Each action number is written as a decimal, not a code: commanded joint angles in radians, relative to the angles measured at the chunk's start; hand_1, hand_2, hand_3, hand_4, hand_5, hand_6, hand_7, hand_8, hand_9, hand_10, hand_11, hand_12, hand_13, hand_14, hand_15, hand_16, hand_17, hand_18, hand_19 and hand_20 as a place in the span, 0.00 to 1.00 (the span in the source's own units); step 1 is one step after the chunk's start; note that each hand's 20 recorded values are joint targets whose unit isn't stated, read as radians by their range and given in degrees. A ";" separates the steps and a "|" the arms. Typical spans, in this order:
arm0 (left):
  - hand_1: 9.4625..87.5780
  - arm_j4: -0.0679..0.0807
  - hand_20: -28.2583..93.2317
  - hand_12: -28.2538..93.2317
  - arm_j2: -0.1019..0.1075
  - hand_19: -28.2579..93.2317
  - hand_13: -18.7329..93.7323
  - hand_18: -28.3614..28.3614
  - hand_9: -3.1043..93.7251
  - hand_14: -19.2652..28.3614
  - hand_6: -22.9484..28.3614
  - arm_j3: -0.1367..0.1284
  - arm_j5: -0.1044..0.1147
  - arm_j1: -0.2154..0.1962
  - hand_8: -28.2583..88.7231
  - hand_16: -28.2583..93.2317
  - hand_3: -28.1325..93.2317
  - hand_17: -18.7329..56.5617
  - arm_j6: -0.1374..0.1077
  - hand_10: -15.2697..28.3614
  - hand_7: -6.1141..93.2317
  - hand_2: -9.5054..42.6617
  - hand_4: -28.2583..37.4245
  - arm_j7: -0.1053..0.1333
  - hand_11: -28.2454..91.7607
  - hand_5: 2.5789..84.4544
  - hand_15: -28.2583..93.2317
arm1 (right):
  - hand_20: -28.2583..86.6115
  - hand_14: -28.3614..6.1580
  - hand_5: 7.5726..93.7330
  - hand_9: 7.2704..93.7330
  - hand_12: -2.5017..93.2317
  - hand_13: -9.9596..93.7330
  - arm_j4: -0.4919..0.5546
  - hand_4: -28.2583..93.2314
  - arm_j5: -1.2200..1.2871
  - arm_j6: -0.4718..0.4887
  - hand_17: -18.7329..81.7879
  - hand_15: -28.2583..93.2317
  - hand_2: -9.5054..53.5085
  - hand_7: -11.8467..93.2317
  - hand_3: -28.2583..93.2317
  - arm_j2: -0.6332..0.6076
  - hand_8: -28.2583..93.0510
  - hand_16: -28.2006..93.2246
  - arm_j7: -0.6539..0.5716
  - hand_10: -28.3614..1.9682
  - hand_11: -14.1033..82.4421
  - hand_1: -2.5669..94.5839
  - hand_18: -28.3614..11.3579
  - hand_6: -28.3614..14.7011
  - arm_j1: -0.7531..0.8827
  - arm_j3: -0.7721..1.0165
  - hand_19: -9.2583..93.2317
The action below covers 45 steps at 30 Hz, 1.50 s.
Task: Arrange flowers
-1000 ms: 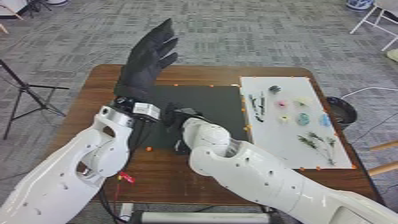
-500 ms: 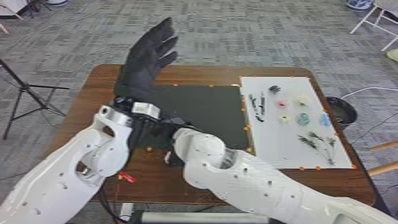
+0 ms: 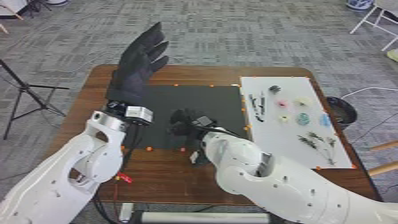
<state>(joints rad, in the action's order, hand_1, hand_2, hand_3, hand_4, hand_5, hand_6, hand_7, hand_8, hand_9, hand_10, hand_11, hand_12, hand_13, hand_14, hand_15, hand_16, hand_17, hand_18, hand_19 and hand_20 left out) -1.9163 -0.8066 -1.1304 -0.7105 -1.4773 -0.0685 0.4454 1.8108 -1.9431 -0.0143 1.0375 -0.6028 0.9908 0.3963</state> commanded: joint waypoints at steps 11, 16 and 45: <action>0.23 -0.008 0.33 0.42 -0.003 0.50 0.27 0.83 0.19 0.64 0.47 0.001 -0.001 -0.004 0.19 0.32 0.76 0.07 -0.003 0.55 0.21 0.07 0.06 -0.008 0.33 0.24 0.35 | 0.47 0.58 0.46 0.80 0.46 0.86 -0.222 0.27 -0.037 0.016 0.45 0.98 0.34 0.21 1.00 0.049 0.15 0.46 -0.037 0.50 0.78 0.22 0.21 0.60 -0.120 -0.099 0.75; 0.23 -0.008 0.33 0.42 -0.003 0.50 0.27 0.83 0.19 0.64 0.47 0.001 0.000 -0.006 0.19 0.32 0.76 0.07 -0.001 0.55 0.21 0.07 0.06 -0.009 0.33 0.25 0.35 | 0.47 0.58 0.46 0.80 0.46 0.86 -0.214 0.27 -0.022 0.041 0.45 0.98 0.34 0.21 1.00 0.054 0.15 0.46 -0.022 0.50 0.79 0.22 0.21 0.59 -0.139 -0.140 0.74; 0.23 -0.006 0.33 0.42 -0.006 0.50 0.27 0.83 0.19 0.64 0.46 -0.008 0.000 -0.009 0.19 0.32 0.76 0.07 0.001 0.55 0.21 0.07 0.06 -0.006 0.33 0.24 0.35 | 0.47 0.59 0.48 0.81 0.44 0.86 -0.122 0.27 -0.023 0.103 0.45 0.98 0.35 0.22 1.00 0.099 0.15 0.46 0.061 0.50 0.79 0.21 0.22 0.60 -0.114 -0.184 0.74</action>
<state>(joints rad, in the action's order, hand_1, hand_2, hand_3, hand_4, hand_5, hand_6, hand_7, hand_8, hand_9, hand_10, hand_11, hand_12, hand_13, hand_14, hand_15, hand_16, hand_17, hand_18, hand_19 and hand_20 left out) -1.9157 -0.8070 -1.1289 -0.7104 -1.4789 -0.0696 0.4413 1.6790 -1.9509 0.0591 1.1399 -0.5340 0.8508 0.2275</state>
